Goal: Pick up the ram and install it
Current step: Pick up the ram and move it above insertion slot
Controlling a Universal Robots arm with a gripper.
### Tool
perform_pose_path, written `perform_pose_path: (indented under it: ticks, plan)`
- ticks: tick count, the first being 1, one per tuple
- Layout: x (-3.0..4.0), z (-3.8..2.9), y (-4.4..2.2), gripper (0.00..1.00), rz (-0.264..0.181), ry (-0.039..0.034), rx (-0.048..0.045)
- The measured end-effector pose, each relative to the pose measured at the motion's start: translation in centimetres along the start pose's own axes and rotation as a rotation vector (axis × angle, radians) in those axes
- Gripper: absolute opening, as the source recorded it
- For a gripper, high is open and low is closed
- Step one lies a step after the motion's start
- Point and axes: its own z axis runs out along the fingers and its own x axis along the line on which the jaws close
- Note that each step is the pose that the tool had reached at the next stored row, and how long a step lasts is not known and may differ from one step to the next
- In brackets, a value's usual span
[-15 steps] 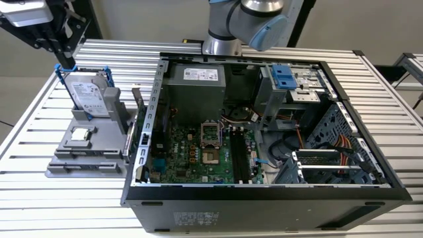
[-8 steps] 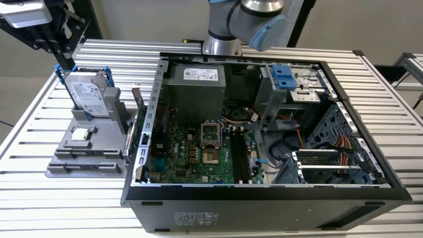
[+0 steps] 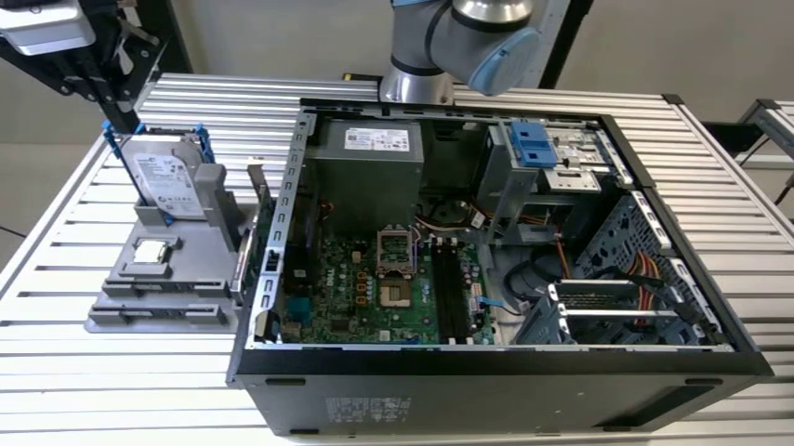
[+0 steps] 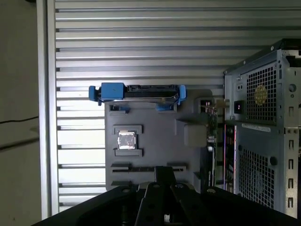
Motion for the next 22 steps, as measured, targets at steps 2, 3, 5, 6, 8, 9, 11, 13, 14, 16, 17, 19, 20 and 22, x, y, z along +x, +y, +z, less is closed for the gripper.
perform_pose_path:
  ticks: [2, 3, 5, 6, 8, 9, 11, 13, 14, 16, 17, 19, 20, 22]
  plan:
    - [0.00, -0.01, -0.07, 0.00, 0.000, 0.0001, 0.0000]
    - [0.00, -0.01, -0.10, 0.00, 0.000, 0.0000, 0.0000]
    - [0.00, -0.01, -0.17, 0.00, 0.000, 0.0000, 0.0000]
    - [-0.01, -0.01, -0.21, 0.00, 0.000, 0.0000, 0.0000]
    - [-0.01, -0.02, -0.32, 0.00, 0.000, 0.0000, 0.0000]
    - [-0.01, -0.02, -0.38, 0.00, 0.000, 0.0001, 0.0000]
    - [-0.02, -0.03, -0.55, 0.00, 0.000, 0.0000, 0.0000]
    - [-0.02, -0.04, -0.74, 0.00, 0.000, 0.0001, 0.0000]
    - [-0.02, -0.04, -0.84, 0.00, 0.000, 0.0001, 0.0000]
    - [-0.02, -0.05, -1.04, 0.00, 0.000, 0.0001, -0.0001]
    - [-0.02, -0.06, -1.15, 0.00, 0.000, 0.0000, -0.0001]
    - [0.00, -0.07, -1.36, 0.00, 0.000, 0.0001, -0.0002]
    - [0.01, -0.07, -1.46, 0.00, 0.000, 0.0000, -0.0002]
    - [0.06, -0.08, -1.66, 0.00, 0.000, 0.0000, -0.0003]
